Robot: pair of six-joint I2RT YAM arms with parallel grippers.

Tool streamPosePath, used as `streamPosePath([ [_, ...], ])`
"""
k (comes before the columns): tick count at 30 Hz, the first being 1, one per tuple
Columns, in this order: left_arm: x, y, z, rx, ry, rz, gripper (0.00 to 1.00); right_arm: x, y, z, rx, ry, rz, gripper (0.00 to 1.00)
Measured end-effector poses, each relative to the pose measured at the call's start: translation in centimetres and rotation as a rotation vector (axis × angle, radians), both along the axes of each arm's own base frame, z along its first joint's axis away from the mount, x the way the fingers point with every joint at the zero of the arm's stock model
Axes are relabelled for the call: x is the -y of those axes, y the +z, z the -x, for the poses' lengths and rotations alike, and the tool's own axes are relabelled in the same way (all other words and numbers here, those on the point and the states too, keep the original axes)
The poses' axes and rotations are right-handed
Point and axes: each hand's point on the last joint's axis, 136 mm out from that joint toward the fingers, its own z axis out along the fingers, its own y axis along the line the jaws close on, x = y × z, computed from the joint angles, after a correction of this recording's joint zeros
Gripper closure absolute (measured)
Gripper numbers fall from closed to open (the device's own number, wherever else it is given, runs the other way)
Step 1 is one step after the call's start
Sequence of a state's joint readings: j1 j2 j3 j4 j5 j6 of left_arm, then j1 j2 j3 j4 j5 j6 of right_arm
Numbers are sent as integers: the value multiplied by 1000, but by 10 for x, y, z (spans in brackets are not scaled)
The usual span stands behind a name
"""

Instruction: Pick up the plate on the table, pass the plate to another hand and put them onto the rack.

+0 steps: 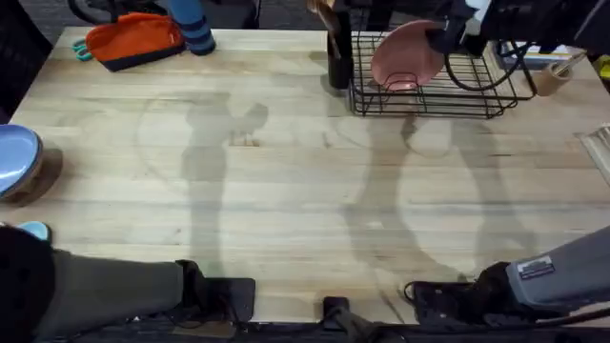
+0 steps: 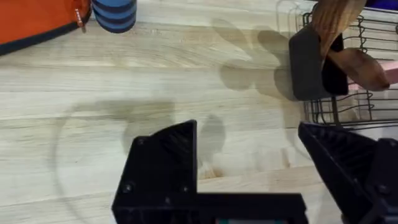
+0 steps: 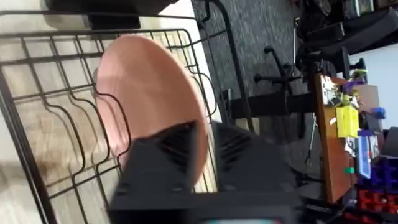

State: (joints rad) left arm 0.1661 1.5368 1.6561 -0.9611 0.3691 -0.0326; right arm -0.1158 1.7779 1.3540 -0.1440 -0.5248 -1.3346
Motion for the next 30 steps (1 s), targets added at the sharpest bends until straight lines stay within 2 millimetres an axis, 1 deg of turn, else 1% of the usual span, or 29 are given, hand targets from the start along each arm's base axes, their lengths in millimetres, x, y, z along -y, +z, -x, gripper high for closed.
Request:
streamPosePath([
  [1, 0, 0, 0, 0, 0, 0, 7, 0, 0, 0, 0, 0, 1, 627],
  [2, 0, 0, 0, 0, 0, 0, 6, 0, 0, 0, 0, 1, 1, 470],
  [5, 0, 0, 0, 0, 0, 0, 6, 0, 0, 0, 0, 3, 3, 56],
  [6, 0, 0, 0, 0, 0, 0, 6, 0, 0, 0, 0, 3, 4, 19],
  [13, 0, 0, 0, 0, 0, 0, 6, 0, -1, 1, -10, -5, -7, 5],
  [18, 0, 0, 0, 0, 0, 0, 6, 0, -1, 1, -74, -78, -109, 5],
  [19, 0, 0, 0, 0, 0, 0, 6, 0, 1, 4, -136, -144, -199, 5],
  [20, 0, 0, 0, 0, 0, 0, 6, 0, 3, 7, -157, -164, -225, 5],
  [24, 0, 0, 0, 0, 0, 0, 6, 1, 23, 24, -204, -235, -285, 5],
  [28, 0, 0, 0, 0, 0, 0, 6, 10, 46, 40, -225, -354, -330, 5],
  [29, 0, 0, 0, 0, 0, 0, 6, 16, 56, 58, -271, -453, -376, 5],
  [30, 0, 0, 0, 0, 0, 0, 6, 18, 59, 66, -295, -488, -392, 5],
])
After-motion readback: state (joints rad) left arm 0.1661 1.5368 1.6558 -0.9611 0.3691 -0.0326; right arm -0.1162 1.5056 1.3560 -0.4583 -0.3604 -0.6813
